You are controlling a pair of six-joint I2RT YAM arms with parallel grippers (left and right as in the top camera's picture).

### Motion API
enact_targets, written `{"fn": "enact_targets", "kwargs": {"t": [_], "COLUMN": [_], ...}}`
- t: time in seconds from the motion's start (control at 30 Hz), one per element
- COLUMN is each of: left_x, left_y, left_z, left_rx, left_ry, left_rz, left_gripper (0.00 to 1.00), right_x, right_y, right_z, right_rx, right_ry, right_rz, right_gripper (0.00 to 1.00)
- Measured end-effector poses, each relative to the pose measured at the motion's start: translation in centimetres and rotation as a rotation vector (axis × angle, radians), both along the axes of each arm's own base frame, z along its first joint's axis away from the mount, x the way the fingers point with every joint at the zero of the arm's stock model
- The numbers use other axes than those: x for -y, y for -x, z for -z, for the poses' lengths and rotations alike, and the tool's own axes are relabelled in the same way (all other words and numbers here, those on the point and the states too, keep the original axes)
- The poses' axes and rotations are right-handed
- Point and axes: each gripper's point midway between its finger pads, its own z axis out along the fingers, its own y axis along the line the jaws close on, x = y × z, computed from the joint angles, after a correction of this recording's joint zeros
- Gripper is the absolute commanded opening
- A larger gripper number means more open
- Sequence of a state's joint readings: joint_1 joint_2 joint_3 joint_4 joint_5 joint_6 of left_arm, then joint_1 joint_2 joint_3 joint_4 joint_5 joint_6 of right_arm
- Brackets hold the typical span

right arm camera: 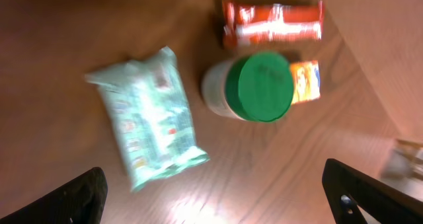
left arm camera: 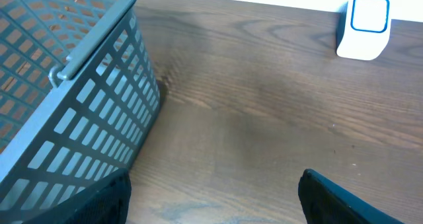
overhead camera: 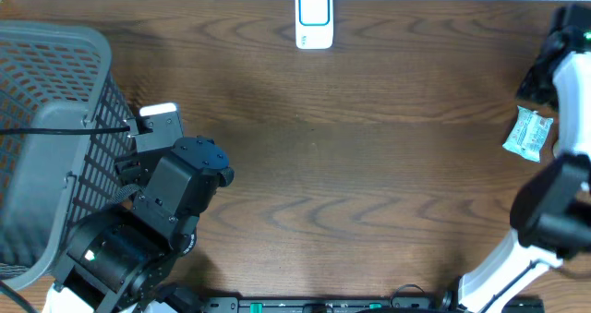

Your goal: Scan the item barcode

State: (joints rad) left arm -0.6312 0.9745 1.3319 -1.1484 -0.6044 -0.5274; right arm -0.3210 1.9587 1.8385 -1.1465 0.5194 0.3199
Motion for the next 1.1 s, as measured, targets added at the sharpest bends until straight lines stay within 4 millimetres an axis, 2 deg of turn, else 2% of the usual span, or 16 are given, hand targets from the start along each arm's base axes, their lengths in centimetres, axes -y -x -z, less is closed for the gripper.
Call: {"fn": "enact_targets", "kwargs": {"t": [0.1, 0.2, 0.3, 0.4, 0.57, 0.77, 0.93, 1.03, 1.1], "left_x": [0.0, 0.0, 0.0, 0.0, 0.0, 0.0, 0.0, 0.0, 0.0], "left_y": [0.0, 0.0, 0.0, 0.0, 0.0, 0.0, 0.0, 0.0, 0.0], "left_z": [0.0, 0.0, 0.0, 0.0, 0.0, 0.0, 0.0, 0.0, 0.0], "left_rx": [-0.001, -0.001, 0.000, 0.000, 0.000, 0.000, 0.000, 0.000, 0.000], "left_ry": [-0.001, 0.000, 0.000, 0.000, 0.000, 0.000, 0.000, 0.000, 0.000], "left_rz": [0.000, 0.000, 0.000, 0.000, 0.000, 0.000, 0.000, 0.000, 0.000], "left_gripper": [0.81, 0.81, 0.81, 0.82, 0.81, 0.81, 0.81, 0.81, 0.82], "right_x": [-2.2, -5.4, -8.6, -11.1, -13.7, -15.9, -18.5, -20.3, -21.3], "right_y": [-0.2, 1.0, 4.1, 8.0, 13.3, 19.0, 24.8, 29.3, 33.0], "right_z": [-6.5, -13.5, -19.4, -23.6, -28.4, -32.0, -33.3, -34.3, -34.8], "right_rx": [0.198, 0.404, 0.565, 0.681, 0.839, 0.984, 1.079, 1.181, 1.266], "right_ry": [-0.050, -0.109, -0.140, -0.139, -0.091, -0.019, 0.009, 0.032, 0.058], "right_rz": [-0.080, -0.195, -0.293, -0.363, -0.430, -0.477, -0.543, -0.613, -0.656], "right_gripper": [0.99, 0.99, 0.99, 0.99, 0.99, 0.99, 0.99, 0.99, 0.99]}}
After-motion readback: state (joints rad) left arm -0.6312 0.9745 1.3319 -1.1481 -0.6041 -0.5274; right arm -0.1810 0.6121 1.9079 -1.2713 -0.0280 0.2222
